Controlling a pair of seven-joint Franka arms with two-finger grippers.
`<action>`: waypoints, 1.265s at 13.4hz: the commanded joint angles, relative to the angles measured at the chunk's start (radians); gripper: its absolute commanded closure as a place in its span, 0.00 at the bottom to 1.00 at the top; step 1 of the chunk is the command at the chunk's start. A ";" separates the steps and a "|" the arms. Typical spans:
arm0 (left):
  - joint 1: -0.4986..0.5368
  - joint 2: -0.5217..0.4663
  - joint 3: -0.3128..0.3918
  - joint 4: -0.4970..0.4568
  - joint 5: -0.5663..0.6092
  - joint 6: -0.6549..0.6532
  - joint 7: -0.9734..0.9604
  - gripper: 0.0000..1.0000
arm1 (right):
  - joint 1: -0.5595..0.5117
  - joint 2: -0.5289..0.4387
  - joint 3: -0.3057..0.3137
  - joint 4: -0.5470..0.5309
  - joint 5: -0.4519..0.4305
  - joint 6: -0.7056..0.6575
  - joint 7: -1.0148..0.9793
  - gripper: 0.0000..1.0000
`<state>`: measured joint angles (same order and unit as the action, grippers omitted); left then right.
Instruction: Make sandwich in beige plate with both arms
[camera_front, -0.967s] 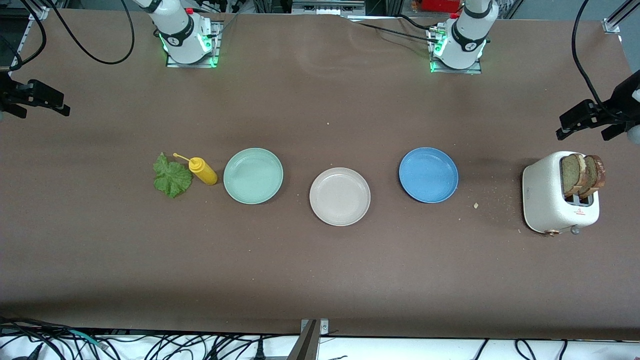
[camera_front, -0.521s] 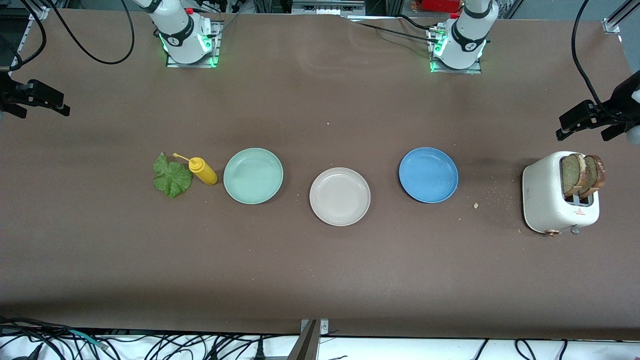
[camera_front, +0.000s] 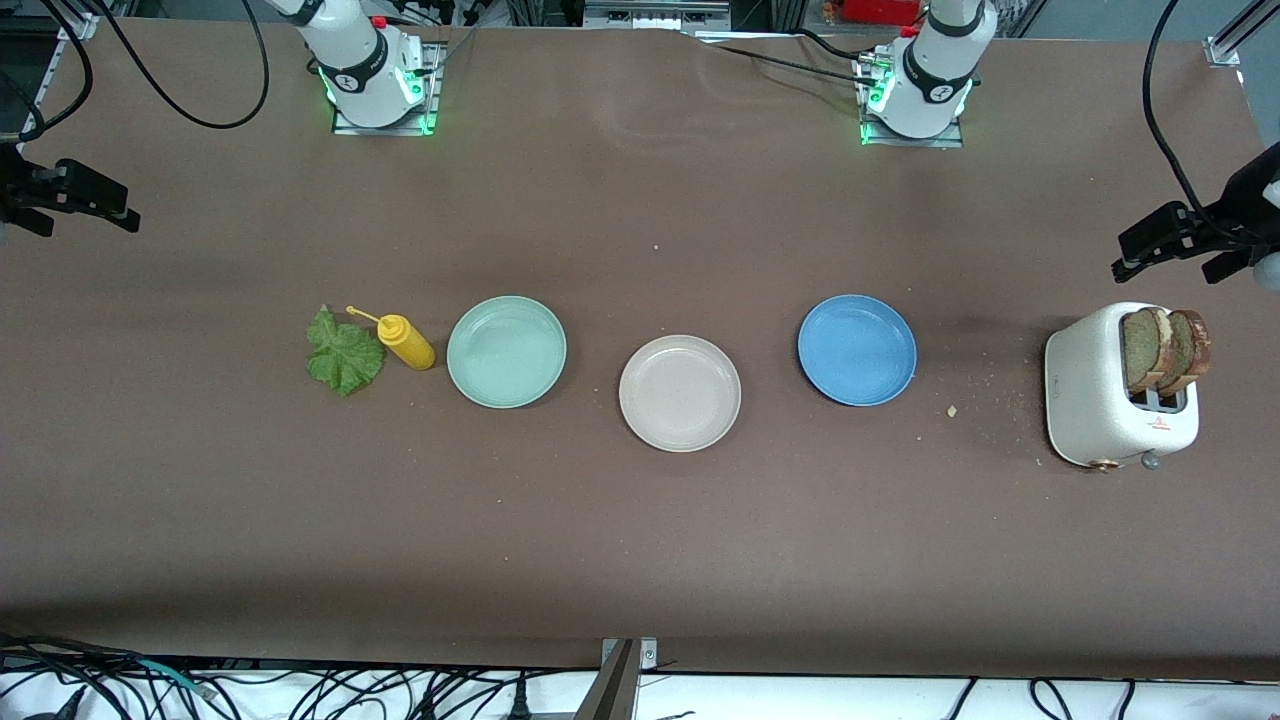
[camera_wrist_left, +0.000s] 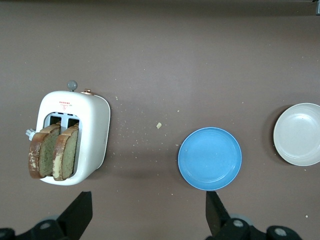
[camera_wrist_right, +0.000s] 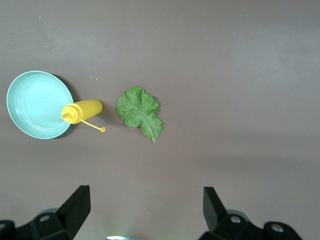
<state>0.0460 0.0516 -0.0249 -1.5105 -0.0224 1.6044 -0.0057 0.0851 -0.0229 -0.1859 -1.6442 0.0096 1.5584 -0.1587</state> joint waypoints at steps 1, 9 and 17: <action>0.002 0.008 -0.004 0.012 0.029 0.005 0.021 0.00 | 0.005 0.012 -0.003 0.032 -0.016 -0.026 0.007 0.00; 0.002 0.007 -0.004 0.012 0.029 0.012 0.021 0.00 | 0.005 0.012 -0.003 0.032 -0.014 -0.024 0.005 0.00; 0.005 0.010 -0.004 0.010 0.027 0.023 0.023 0.00 | 0.005 0.012 -0.003 0.032 -0.014 -0.026 0.005 0.00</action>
<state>0.0462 0.0553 -0.0249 -1.5105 -0.0224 1.6194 -0.0056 0.0851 -0.0229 -0.1859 -1.6441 0.0096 1.5581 -0.1587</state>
